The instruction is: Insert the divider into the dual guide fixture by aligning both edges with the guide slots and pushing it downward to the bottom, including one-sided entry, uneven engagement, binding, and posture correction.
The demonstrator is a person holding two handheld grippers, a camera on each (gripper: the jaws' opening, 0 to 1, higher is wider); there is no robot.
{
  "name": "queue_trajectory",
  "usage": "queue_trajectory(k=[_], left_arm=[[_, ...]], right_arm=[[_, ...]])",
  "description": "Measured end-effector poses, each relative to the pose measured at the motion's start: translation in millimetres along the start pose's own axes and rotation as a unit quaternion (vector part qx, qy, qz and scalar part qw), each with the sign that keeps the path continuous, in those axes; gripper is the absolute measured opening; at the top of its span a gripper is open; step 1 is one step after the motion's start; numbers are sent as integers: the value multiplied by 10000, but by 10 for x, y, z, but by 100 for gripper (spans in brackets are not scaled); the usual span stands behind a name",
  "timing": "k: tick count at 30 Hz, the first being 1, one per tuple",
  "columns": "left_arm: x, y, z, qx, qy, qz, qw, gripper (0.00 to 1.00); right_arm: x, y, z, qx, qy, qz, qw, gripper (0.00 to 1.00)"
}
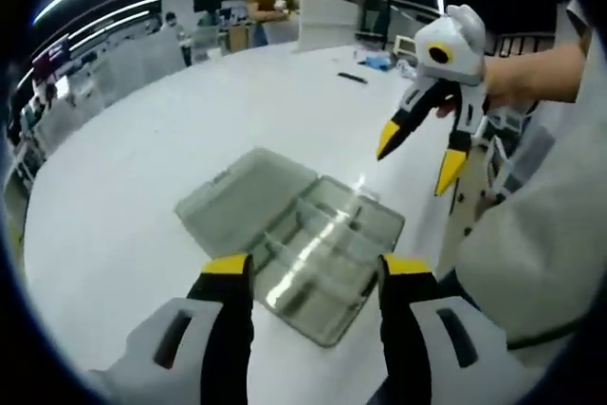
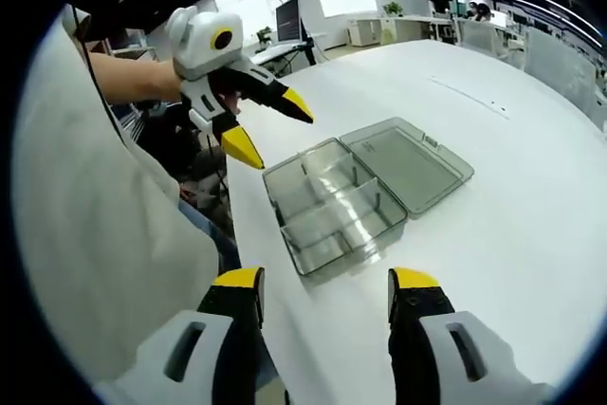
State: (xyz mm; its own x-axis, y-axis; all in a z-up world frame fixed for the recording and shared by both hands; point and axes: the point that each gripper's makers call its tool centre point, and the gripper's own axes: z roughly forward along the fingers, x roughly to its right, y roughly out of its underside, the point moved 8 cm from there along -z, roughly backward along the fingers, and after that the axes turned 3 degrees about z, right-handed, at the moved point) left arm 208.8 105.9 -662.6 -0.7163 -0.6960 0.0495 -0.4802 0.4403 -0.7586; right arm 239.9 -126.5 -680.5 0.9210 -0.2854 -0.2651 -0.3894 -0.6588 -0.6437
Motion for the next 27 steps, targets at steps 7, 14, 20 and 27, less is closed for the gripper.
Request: queue_trajectory(k=[7, 14, 20, 27], left_arm=[[9, -7, -6, 50, -10, -108, 9999, 55], [21, -28, -8, 161, 34, -225, 9996, 58], [28, -33, -19, 221, 56, -279, 9993, 59], [10, -38, -45, 273, 28, -349, 9990, 59]], right_arm=[[90, 26, -3, -117, 69, -78, 9999, 50], [214, 60, 5, -300, 95, -204, 9993, 48], [305, 69, 24, -369, 99, -283, 9989, 46], [383, 98, 73, -574, 85, -448, 9973, 45]])
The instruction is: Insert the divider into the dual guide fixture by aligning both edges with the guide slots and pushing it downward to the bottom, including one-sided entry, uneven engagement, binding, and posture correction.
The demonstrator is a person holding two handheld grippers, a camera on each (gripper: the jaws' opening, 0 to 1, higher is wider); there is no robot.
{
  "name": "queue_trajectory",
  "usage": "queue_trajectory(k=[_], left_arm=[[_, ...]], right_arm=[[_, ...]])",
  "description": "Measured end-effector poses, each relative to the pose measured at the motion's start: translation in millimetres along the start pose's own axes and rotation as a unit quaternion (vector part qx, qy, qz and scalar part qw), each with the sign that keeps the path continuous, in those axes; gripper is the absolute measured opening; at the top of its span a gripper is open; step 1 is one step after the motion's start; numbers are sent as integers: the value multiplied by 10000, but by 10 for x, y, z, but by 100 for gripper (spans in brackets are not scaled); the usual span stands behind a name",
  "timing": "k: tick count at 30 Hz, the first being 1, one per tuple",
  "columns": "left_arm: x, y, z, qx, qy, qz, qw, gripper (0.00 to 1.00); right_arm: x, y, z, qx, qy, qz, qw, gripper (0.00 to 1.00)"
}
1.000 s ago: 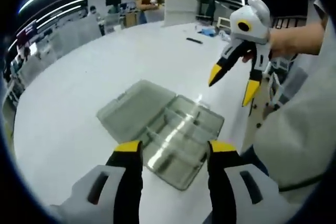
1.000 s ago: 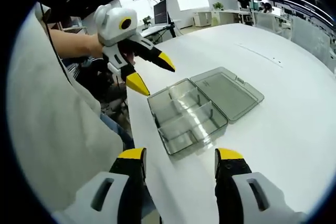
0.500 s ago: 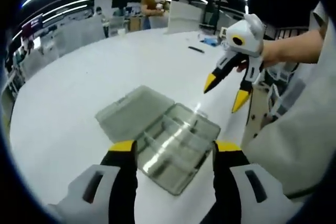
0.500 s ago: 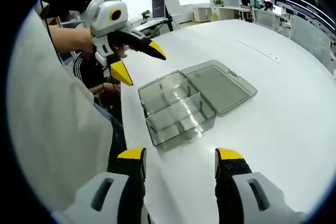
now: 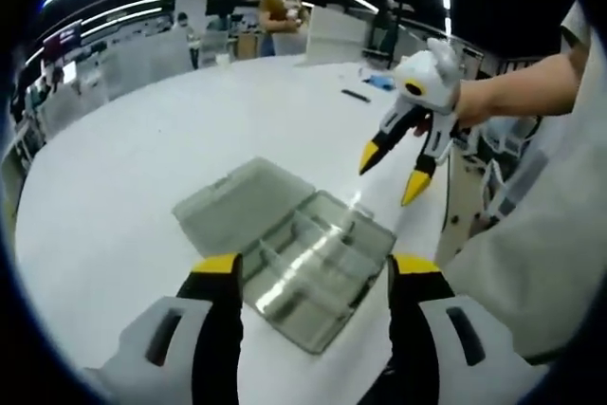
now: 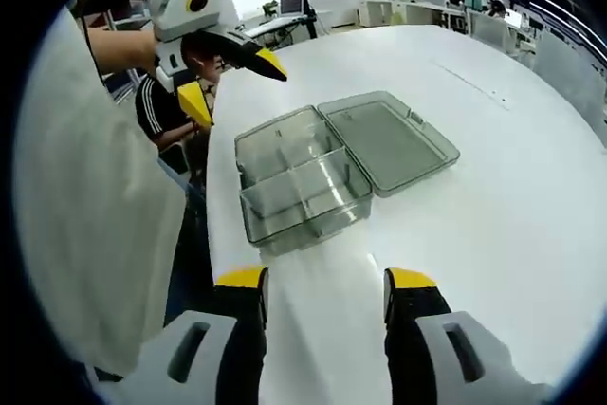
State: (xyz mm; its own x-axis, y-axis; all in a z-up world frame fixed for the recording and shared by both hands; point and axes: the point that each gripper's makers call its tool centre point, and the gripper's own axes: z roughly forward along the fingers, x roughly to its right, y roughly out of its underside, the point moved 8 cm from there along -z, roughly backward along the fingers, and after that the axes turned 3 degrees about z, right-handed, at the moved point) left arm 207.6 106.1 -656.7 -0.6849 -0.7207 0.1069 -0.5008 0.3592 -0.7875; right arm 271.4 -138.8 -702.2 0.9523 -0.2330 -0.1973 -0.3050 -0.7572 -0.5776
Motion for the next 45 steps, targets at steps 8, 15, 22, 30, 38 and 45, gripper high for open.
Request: queue_trajectory(k=[8, 15, 22, 30, 38, 45], left_arm=[[-26, 16, -42, 89, -8, -153, 9998, 60], [-71, 36, -80, 177, -8, -174, 9997, 59], [-66, 76, -85, 151, 26, -259, 9995, 60], [-52, 82, -102, 198, 2, -225, 9996, 60], [-35, 82, -116, 199, -19, -240, 9995, 59], [-5, 70, -115, 240, -34, -228, 9994, 59]], right_arm=[[56, 5, 91, -225, -57, -297, 9993, 43], [104, 41, 179, -570, -66, -729, 9957, 42], [109, 45, 254, -755, -73, -1109, 9909, 40], [141, 57, 317, -962, -113, -1465, 9845, 35], [188, 99, 350, -1144, -138, -1684, 9790, 34], [213, 105, 396, -1258, -185, -1780, 9758, 34]])
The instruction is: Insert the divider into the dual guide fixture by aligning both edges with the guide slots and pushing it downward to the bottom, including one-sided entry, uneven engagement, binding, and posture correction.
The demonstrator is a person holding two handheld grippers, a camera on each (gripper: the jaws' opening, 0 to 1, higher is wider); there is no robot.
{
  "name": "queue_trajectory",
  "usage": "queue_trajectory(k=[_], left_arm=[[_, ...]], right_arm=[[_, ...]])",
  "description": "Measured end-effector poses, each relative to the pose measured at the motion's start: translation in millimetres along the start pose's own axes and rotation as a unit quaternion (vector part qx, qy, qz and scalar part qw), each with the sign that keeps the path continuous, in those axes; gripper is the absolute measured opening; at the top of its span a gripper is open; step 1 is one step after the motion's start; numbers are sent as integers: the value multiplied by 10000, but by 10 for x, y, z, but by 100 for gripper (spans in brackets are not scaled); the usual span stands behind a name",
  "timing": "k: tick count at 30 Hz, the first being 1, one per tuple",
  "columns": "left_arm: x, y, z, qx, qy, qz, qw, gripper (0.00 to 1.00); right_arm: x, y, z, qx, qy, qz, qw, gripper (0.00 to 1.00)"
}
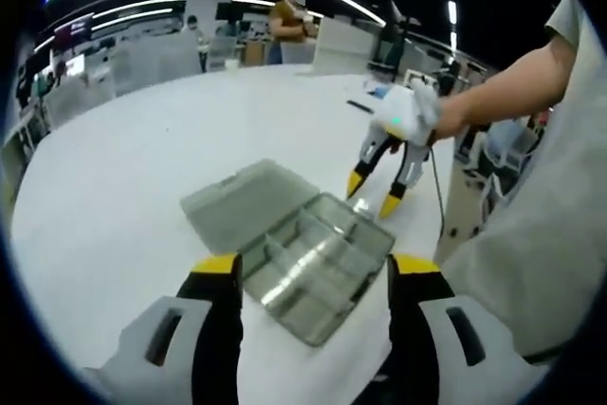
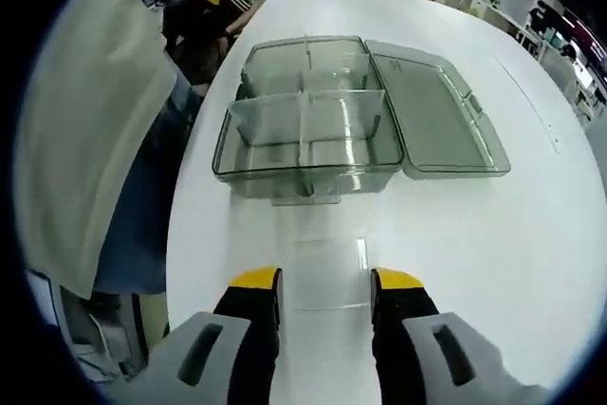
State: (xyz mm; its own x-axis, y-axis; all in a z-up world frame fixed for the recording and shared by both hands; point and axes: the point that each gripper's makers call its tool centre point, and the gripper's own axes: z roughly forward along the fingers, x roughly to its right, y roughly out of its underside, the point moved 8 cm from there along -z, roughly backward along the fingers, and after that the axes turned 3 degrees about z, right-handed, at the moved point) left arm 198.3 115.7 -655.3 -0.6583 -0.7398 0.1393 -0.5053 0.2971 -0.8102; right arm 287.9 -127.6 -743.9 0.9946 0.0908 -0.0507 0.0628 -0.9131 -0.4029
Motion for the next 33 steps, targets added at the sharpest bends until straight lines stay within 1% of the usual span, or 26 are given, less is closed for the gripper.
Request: queue_trajectory(k=[4, 9, 11, 16, 17, 28, 33], left_arm=[[3, 8, -7, -17, -28, -30, 10000, 59], [12, 5, -12, 3, -62, -62, 10000, 59], [23, 3, -14, 5, -62, -47, 10000, 58], [14, 16, -21, 6, -98, -86, 9999, 58], [13, 18, -23, 6, -104, -98, 9999, 58], [-5, 21, -24, 51, -149, -116, 9998, 57], [8, 26, -18, 25, -135, -118, 9998, 57]], right_arm=[[6, -2, 20, -89, -33, -109, 9999, 34], [33, -12, 29, -75, -48, -148, 9999, 33], [38, -21, 29, -144, -31, -245, 9996, 32], [35, -30, 37, -202, 24, -339, 9992, 30], [39, -33, 40, -217, 65, -343, 9992, 29], [35, -40, 45, -292, 70, -402, 9987, 29], [32, -65, 46, -394, 74, -373, 9985, 28]])
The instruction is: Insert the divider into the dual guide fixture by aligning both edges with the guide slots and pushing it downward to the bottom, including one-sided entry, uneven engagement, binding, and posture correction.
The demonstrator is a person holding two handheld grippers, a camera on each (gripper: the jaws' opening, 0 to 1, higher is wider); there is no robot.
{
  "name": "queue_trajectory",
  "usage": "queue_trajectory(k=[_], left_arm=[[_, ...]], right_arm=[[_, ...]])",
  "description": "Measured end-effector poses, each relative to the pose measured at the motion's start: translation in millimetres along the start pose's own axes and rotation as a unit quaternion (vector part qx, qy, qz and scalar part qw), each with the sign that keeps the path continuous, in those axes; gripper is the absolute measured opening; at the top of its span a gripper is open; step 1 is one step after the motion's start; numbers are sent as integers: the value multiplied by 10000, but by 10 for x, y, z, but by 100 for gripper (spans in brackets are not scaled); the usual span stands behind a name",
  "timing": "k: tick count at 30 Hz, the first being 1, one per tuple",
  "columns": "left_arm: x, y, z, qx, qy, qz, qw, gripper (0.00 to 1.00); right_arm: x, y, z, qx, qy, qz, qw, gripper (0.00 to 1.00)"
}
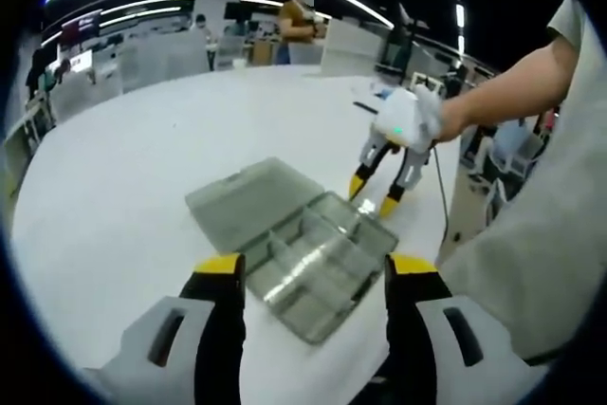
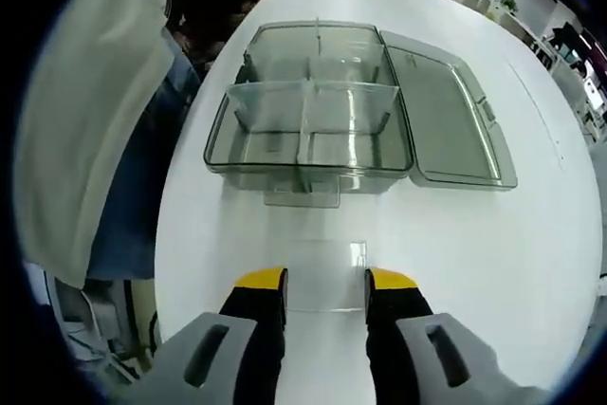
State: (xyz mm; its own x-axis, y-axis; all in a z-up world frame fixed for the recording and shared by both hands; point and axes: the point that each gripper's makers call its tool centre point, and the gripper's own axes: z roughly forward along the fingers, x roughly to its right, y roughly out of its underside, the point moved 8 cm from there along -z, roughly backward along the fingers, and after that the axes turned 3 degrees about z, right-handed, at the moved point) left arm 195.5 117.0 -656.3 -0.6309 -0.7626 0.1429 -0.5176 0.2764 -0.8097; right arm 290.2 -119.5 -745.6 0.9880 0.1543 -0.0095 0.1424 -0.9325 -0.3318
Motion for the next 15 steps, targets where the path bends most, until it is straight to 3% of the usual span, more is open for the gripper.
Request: queue_trajectory(k=[15], left_arm=[[-11, 14, -11, -29, 11, -53, 10000, 57]], right_arm=[[-29, -53, -7, -354, -54, 116, 9993, 27]])
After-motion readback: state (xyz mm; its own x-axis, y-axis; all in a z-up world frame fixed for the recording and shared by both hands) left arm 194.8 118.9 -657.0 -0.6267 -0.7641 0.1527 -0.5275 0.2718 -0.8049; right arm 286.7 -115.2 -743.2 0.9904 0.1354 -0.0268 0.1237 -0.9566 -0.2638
